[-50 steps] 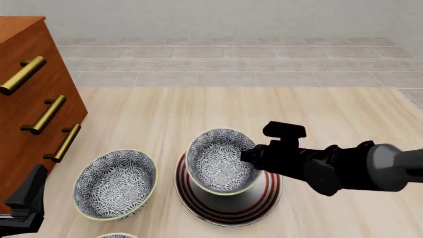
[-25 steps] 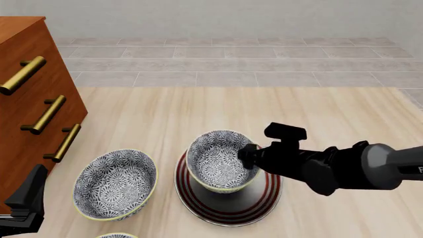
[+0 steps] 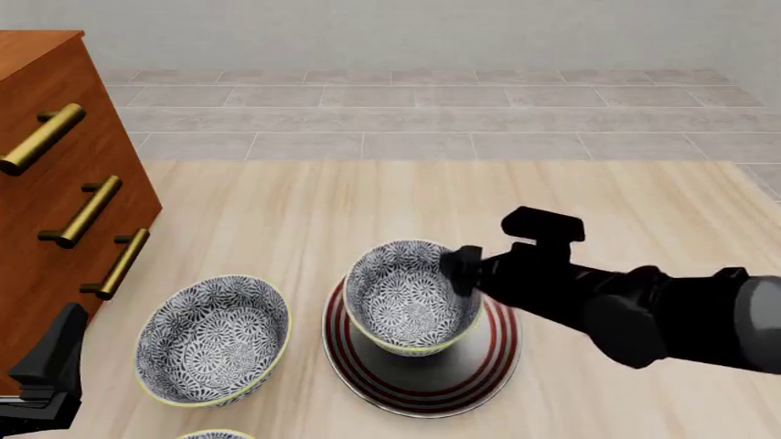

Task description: Pick up the bowl and put it in the front on the plate.

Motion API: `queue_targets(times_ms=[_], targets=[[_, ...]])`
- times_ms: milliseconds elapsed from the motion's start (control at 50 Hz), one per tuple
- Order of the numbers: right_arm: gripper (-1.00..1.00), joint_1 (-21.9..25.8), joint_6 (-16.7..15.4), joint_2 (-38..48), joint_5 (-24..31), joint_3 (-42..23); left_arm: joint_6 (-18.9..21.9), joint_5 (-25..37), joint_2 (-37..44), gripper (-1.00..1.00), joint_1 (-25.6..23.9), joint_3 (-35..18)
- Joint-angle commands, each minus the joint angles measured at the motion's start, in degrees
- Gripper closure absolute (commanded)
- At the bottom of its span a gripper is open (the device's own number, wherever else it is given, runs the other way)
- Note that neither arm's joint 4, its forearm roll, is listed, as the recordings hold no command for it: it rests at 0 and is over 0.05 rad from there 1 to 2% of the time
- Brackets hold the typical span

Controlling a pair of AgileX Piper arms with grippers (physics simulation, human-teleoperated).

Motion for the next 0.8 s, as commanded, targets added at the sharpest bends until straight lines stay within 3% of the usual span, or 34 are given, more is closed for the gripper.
queue_targets(times_ms=[20,280,620,640,800], targets=[[-1.0,0.47,-1.22,-4.22,2.3,-0.71,0.0,0.0,0.0,-1.0,0.0,0.0],[-1.0,-0.64,-5.33,-9.31,7.5,-3.84,0.0,0.0,0.0,-1.0,0.0,0.0],[-1.0,-1.86,-9.6,-14.35,11.14,-5.33,0.0,0.0,0.0,-1.0,0.0,0.0],[-1.0,-1.86,-11.51,-14.52,11.79,-5.65,0.0,0.0,0.0,-1.0,0.0,0.0],[-1.0,-2.64,-13.47,-17.63,12.06,-5.54,0.0,0.0,0.0,-1.0,0.0,0.0]])
